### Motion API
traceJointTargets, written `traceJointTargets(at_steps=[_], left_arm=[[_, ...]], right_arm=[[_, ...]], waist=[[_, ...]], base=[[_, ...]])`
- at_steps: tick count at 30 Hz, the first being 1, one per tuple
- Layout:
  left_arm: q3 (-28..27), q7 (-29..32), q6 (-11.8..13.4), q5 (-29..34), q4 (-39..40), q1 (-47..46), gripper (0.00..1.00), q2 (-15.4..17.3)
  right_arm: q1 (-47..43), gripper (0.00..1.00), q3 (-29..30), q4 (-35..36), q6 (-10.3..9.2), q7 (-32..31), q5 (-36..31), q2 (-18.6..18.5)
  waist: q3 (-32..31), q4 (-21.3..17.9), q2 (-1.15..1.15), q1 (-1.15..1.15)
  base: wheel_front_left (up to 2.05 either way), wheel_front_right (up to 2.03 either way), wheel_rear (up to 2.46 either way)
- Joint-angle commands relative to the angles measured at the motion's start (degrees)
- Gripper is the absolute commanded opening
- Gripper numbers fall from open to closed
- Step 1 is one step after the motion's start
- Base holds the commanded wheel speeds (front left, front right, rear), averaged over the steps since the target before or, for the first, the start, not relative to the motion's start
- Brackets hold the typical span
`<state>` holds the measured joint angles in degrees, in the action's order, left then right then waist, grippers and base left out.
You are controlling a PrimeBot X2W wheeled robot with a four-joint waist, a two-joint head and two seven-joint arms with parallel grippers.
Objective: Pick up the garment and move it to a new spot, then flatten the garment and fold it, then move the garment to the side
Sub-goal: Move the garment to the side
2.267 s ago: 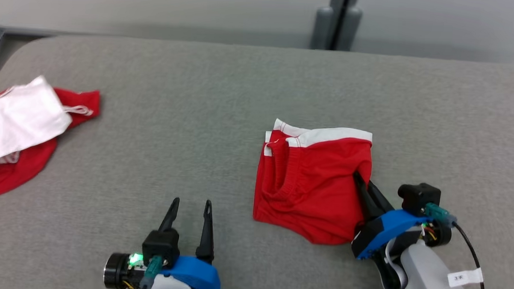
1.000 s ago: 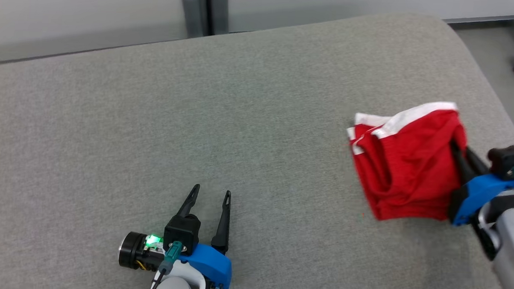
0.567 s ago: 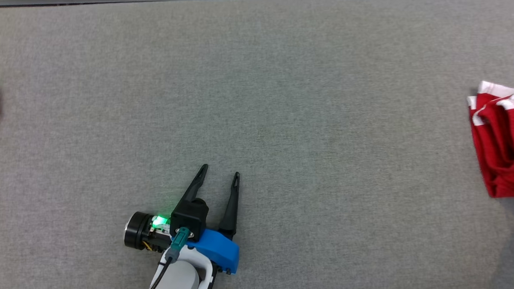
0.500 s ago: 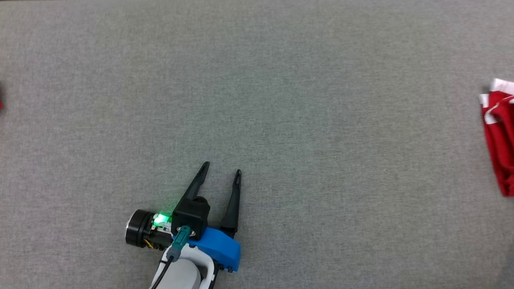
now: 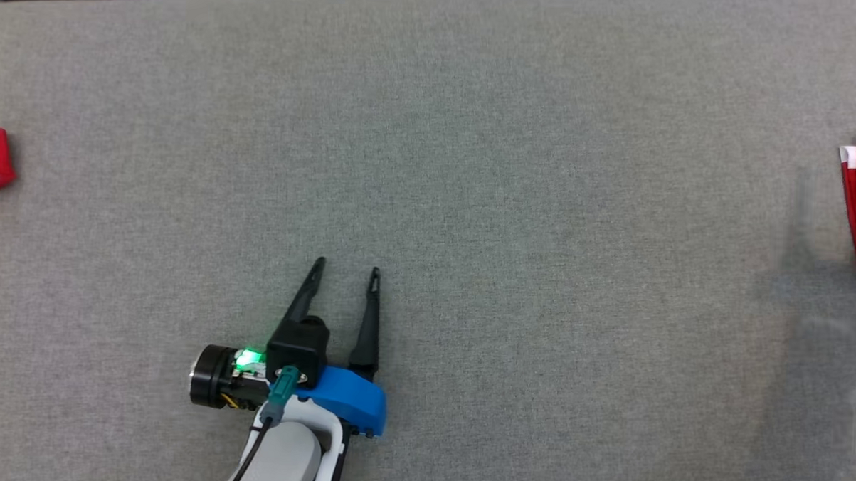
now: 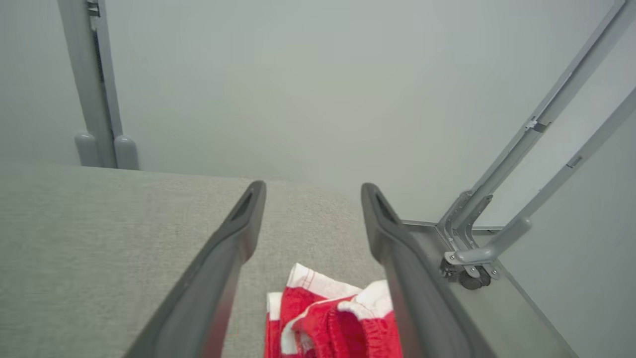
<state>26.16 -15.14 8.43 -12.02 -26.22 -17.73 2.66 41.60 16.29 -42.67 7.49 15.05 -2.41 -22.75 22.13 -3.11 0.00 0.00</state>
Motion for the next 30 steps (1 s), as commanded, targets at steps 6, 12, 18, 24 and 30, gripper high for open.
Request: traceJointTargets(at_steps=[6, 12, 18, 24, 30], left_arm=[[-2.8, 0.0, 0.9, 0.3, 1.2, 2.0, 1.00, 0.3], [-5.0, 0.0, 1.7, -0.6, 2.7, 3.8, 1.00, 0.2], [-8.0, 0.0, 2.1, -1.2, 3.4, 6.1, 1.00, 0.2], [-10.6, 0.0, 1.7, -0.8, 3.4, 8.2, 1.00, 0.2], [-13.7, 0.0, 0.9, -0.5, 3.4, 11.3, 1.00, 0.2]], right_arm=[[-8.8, 1.00, -7.9, 12.7, 0.01, 0.2, 5.2, 9.7], [-15.9, 1.00, -12.7, 16.5, 0.01, 0.2, 7.9, 16.0], [-21.8, 1.00, -12.9, 16.2, 0.01, 0.2, 7.7, 19.2], [-25.7, 1.00, -14.7, 15.4, 0.01, 0.2, 7.4, 19.7], [-28.6, 1.00, -16.5, 15.3, 0.01, 0.2, 9.5, 19.8]], waist=[[-3.6, 0.3, 0.00, 0.00], [-6.7, 1.5, 0.00, 0.00], [-9.9, 2.8, 0.00, 0.00], [-12.9, 3.5, 0.00, 0.00], [-16.4, 3.8, 0.00, 0.00]], base=[[0.00, 0.00, 0.00], [0.00, 0.00, 0.00], [0.00, 0.00, 0.00], [0.00, 0.00, 0.00], [0.00, 0.00, 0.00]])
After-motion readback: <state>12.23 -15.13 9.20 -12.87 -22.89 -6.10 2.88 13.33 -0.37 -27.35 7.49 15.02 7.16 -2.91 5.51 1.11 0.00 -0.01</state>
